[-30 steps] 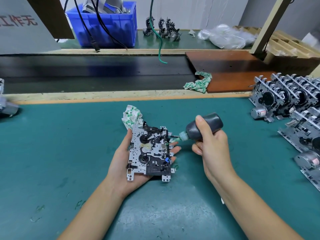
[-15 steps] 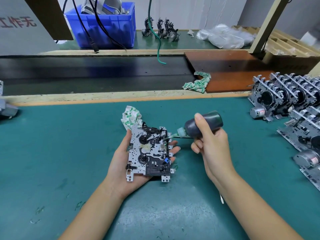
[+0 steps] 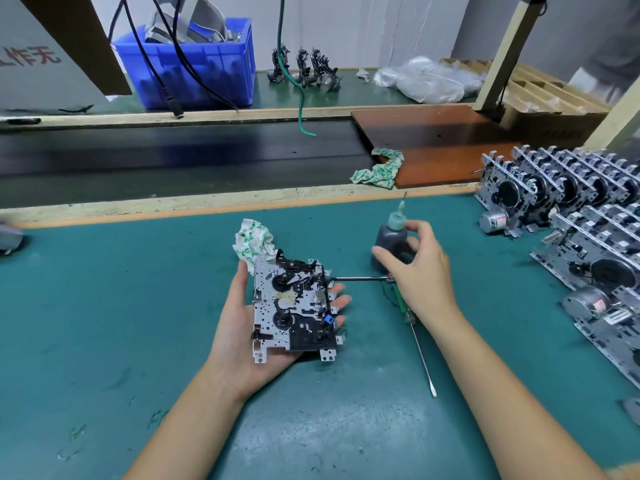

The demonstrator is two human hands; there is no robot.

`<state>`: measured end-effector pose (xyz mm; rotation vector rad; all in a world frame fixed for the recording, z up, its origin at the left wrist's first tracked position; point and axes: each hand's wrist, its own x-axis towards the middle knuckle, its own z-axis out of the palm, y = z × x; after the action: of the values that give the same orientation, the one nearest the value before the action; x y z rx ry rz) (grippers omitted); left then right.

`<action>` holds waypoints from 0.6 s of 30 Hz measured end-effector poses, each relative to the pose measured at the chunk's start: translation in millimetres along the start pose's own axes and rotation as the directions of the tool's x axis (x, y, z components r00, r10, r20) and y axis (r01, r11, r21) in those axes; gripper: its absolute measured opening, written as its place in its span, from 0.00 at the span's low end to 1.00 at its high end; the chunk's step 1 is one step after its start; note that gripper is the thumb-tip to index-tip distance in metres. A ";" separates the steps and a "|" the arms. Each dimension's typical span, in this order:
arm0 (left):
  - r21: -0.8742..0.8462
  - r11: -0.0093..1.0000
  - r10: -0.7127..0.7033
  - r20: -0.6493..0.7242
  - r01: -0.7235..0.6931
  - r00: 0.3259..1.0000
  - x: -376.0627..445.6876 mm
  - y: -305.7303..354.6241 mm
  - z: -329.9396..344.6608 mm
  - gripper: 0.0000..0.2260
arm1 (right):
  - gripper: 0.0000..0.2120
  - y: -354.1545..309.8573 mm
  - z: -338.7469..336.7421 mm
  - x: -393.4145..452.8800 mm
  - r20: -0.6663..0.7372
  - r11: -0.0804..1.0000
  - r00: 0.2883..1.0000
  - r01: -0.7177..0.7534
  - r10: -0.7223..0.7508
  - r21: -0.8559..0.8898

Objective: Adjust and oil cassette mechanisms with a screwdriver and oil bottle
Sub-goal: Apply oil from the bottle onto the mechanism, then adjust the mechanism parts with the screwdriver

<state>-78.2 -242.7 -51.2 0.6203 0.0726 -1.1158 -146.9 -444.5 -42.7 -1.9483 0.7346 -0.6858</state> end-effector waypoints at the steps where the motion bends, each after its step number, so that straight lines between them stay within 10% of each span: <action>1: -0.006 1.000 -0.001 -0.006 0.001 1.000 0.1 0.3 0.9 0.39 | 0.19 3.4 0.4 1.7 0.020 0.999 1.000 -0.006 0.007 -0.037; 9: 0.008 1.000 0.006 -0.048 -0.006 0.999 1.6 1.9 7.5 0.36 | 0.11 -18.4 -36.2 -7.9 -0.263 0.952 0.917 0.302 -0.302 -0.038; 14: 0.002 1.000 -0.001 -0.055 0.001 0.998 2.2 2.1 6.5 0.37 | 0.20 -14.8 -60.9 -30.2 0.477 0.711 0.781 0.595 -0.402 -0.375; 18: 0.022 1.000 0.012 -0.061 -0.011 0.998 3.1 1.7 6.0 0.37 | 0.14 -6.0 -66.2 -34.8 0.717 0.469 0.635 0.746 -0.287 -0.473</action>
<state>-76.7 -247.8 -46.6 0.6738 0.1092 -1.0877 -216.1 -453.7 -14.9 -3.0485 -0.0866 -0.0804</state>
